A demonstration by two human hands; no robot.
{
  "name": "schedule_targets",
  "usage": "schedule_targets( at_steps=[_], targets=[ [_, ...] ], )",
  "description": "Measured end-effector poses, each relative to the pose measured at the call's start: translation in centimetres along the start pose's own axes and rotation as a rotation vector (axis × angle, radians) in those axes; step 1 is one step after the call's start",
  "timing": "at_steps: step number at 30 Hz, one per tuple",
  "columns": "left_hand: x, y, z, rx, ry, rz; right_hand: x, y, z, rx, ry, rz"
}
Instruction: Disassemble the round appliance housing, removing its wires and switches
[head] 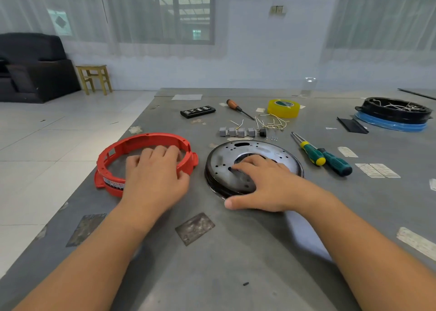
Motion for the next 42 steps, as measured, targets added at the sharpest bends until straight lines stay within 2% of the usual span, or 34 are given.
schedule_targets(
  at_steps=[3,6,12,14,17,19,21,24,27,34,37,40,42],
  targets=[
    [1.1,-0.1,0.1,0.129,0.02,0.057,-0.6,-0.5,0.1,0.017,0.019,-0.042],
    [1.0,-0.5,0.5,0.106,0.014,-0.023,-0.6,-0.5,0.4,-0.033,0.033,-0.023],
    [-1.3,-0.7,0.4,0.093,-0.018,-0.385,-0.2,-1.2,0.7,-0.115,0.034,0.008],
    [-0.5,0.0,0.4,0.103,-0.028,-0.386,-0.5,-1.2,0.8,-0.12,0.034,0.019],
    [1.9,1.0,0.6,0.256,-0.019,-0.22,-0.6,-1.2,0.8,-0.119,0.034,0.018],
    [3.1,1.1,0.8,0.411,0.017,-0.194,-0.6,-1.2,0.8,-0.112,0.036,0.007],
    [3.5,0.9,0.9,0.46,0.0,-0.193,-0.8,-1.1,0.8,-0.077,0.043,-0.009],
    [2.9,0.1,1.0,0.352,-0.066,-0.224,-1.1,-0.8,0.8,-0.01,0.059,-0.018],
    [1.8,-1.0,1.2,0.221,-0.115,-0.249,-1.0,-0.8,0.8,-0.027,0.057,0.011],
    [-0.5,-3.0,0.6,0.108,-0.176,-0.094,-0.9,-1.2,1.2,-0.115,0.044,0.027],
    [-0.4,-2.5,-0.1,0.033,-0.144,0.047,-1.0,-1.6,1.4,-0.124,0.053,0.03],
    [-0.2,-2.7,-0.7,0.065,-0.121,0.148,-1.1,-2.1,1.7,-0.125,0.06,0.025],
    [-0.4,-2.9,-0.2,0.097,-0.109,0.119,-1.0,-2.1,2.0,-0.143,0.064,0.016]
  ],
)
Point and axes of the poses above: each hand's wrist, its own z-axis towards the middle knuckle, its own y-axis out of the back of the hand, x = y × z, the point moved 1 cm from there along z, towards the middle knuckle, and after that the axes turned 8 degrees about -x, right-handed, at the moved point
